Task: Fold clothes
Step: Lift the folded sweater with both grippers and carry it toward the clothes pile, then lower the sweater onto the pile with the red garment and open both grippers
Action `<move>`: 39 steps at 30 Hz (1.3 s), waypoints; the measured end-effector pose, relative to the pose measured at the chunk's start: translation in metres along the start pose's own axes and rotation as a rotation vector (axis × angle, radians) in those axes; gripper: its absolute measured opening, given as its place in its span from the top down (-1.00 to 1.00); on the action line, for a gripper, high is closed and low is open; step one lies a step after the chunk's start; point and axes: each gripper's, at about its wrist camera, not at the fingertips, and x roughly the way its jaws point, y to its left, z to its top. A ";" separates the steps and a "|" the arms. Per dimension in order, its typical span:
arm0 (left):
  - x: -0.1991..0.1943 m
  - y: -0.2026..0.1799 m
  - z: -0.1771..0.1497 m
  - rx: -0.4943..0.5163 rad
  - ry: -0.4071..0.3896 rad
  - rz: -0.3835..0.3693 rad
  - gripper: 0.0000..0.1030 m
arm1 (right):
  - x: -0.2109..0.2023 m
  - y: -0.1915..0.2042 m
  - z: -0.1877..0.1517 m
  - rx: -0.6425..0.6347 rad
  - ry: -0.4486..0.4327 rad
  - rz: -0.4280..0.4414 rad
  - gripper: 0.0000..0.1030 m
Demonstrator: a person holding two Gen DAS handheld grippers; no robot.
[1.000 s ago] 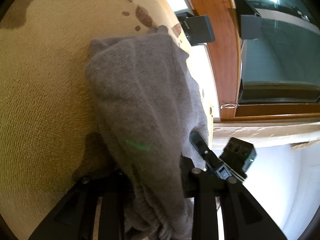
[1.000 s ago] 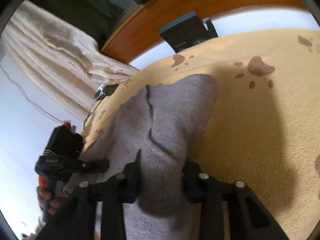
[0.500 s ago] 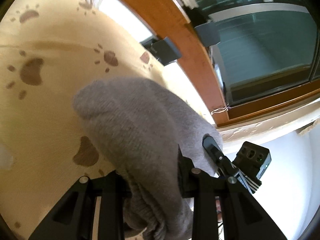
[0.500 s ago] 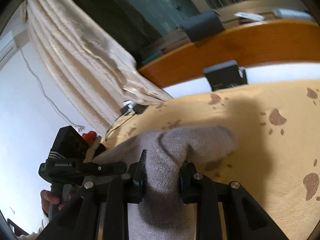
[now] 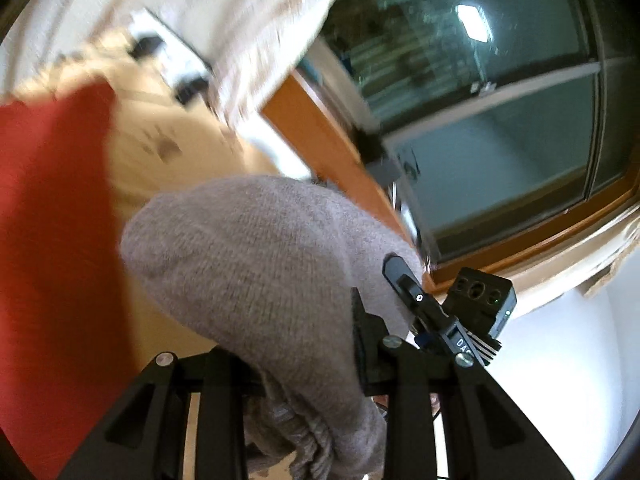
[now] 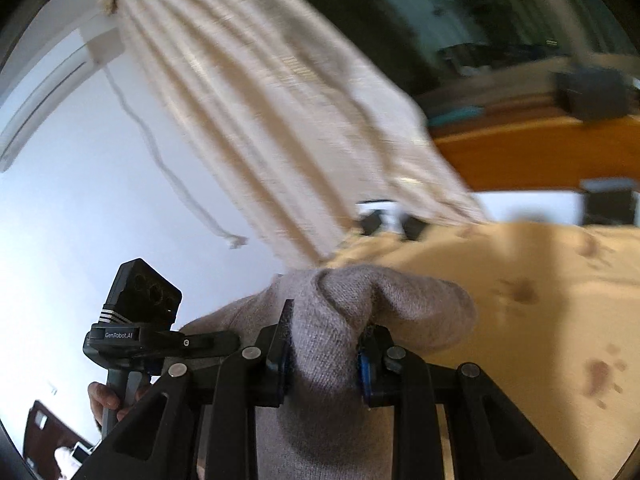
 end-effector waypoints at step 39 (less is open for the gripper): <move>-0.158 0.162 -0.054 -0.247 -0.122 0.008 -0.56 | 0.167 0.075 -0.081 -0.001 0.404 0.356 -0.43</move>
